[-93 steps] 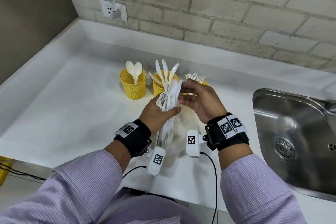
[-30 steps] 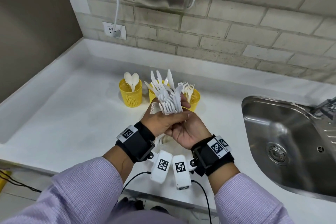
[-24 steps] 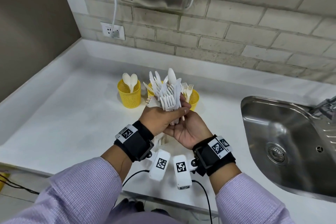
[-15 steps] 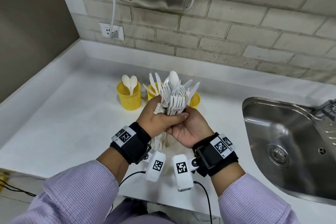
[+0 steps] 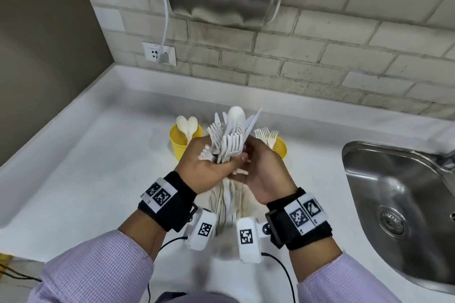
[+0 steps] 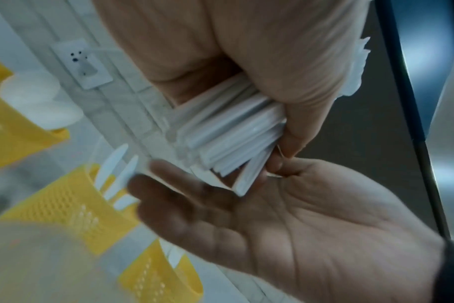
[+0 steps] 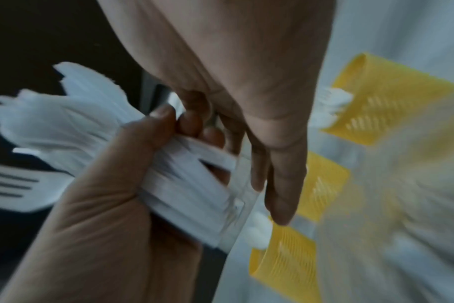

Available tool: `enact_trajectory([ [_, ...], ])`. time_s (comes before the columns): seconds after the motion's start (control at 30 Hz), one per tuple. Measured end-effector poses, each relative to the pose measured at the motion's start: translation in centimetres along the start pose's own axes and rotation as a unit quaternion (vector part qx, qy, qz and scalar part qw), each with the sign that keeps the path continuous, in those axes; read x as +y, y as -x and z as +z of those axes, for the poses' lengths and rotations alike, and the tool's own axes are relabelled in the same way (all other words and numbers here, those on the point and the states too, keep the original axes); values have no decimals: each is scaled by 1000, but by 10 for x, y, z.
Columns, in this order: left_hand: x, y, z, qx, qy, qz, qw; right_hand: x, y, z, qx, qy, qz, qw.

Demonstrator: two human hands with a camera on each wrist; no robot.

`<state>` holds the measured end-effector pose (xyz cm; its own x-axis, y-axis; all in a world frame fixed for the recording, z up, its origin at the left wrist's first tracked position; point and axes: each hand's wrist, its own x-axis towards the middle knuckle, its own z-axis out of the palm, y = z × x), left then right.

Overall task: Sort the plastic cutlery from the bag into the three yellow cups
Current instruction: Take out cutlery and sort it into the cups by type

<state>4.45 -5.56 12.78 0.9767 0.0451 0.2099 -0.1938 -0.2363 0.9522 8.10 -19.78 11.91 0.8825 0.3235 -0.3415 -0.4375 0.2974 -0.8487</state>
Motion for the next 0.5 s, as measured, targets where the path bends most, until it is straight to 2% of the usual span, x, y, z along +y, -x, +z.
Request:
enact_trajectory([
  [0.07,2,-5,-8,-12,19,-13,1000,-6,4,2,25,18,-110,993],
  [0.13,1,-11,-13,-6,108,-40,993,-10,11,4,24,37,-211,976],
  [0.2,7,-12,-19,-26,167,-126,978,-11,21,9,24,77,-307,948],
  [0.27,1,-14,-23,-20,216,-184,959,-11,29,16,34,118,-377,918],
  [0.33,0,-14,-27,3,266,-225,937,-12,34,24,50,140,-408,901],
  [0.43,-6,-17,-34,34,277,-225,934,-12,28,31,86,116,-402,904],
  [0.5,-8,-21,-39,22,286,-216,933,-12,21,33,103,100,-394,908],
])
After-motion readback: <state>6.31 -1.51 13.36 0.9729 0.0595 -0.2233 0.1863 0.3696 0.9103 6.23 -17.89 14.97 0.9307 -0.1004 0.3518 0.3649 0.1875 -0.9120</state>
